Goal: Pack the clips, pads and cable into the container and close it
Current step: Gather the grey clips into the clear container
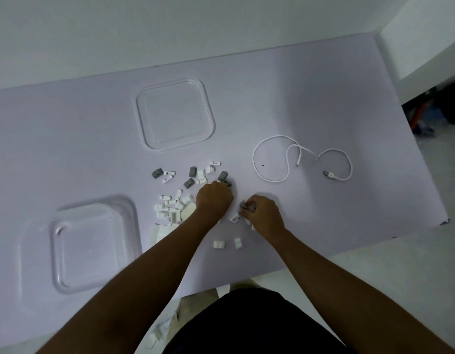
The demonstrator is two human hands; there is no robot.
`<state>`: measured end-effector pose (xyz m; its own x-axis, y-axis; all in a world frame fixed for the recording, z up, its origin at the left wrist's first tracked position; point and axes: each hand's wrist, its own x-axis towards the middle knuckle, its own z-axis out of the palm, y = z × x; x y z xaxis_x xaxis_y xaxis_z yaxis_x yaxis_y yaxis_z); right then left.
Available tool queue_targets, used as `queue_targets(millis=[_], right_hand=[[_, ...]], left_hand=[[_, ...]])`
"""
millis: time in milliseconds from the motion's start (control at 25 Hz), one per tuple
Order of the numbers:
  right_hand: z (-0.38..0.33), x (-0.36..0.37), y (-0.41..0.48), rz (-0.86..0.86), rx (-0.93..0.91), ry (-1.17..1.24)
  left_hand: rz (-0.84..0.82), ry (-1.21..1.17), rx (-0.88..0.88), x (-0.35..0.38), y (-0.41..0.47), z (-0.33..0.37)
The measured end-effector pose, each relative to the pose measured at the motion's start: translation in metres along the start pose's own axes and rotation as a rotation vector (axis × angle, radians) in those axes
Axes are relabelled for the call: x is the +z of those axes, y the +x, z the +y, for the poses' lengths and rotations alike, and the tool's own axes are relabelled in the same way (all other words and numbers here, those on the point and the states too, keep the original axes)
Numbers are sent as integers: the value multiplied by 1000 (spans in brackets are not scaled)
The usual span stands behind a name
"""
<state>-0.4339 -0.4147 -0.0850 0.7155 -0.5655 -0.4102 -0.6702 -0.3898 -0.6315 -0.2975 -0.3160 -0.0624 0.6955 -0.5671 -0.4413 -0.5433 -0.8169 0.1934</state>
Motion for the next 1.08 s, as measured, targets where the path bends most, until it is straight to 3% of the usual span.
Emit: queue_targets(millis=[80,120,240,280,360,560,800,960,1080], right_hand=[[-2,0,1,14,35,132],[-7,-4,2,-24,157,347],[-26,-26,4,-268,504,1189],[-30,-32,5,-334,494,1304],[-40,-40,5,-429,399,1379],[-71,-41,7,-410,272,1301],[-96,-36,2,-368,297,1285],[-104,-28,-7,-344,312,1308],[-102,-20,-13,-292,346,1370]], left_hand=[[-75,-159,-11,-6,-1,-5],[-150,-340,-19,-13,-2,-11],[-469,-1269,-140,-37,-13,-35],[-577,-1510,-163,-43,-17,-45],[-691,-1712,-89,-52,-27,-60],[-637,-1757,74,-78,-40,-75],[-512,-1669,144,-100,-48,-95],[-486,-1673,114,-107,-57,-104],[-368,-1586,27,-109,-65,-109]])
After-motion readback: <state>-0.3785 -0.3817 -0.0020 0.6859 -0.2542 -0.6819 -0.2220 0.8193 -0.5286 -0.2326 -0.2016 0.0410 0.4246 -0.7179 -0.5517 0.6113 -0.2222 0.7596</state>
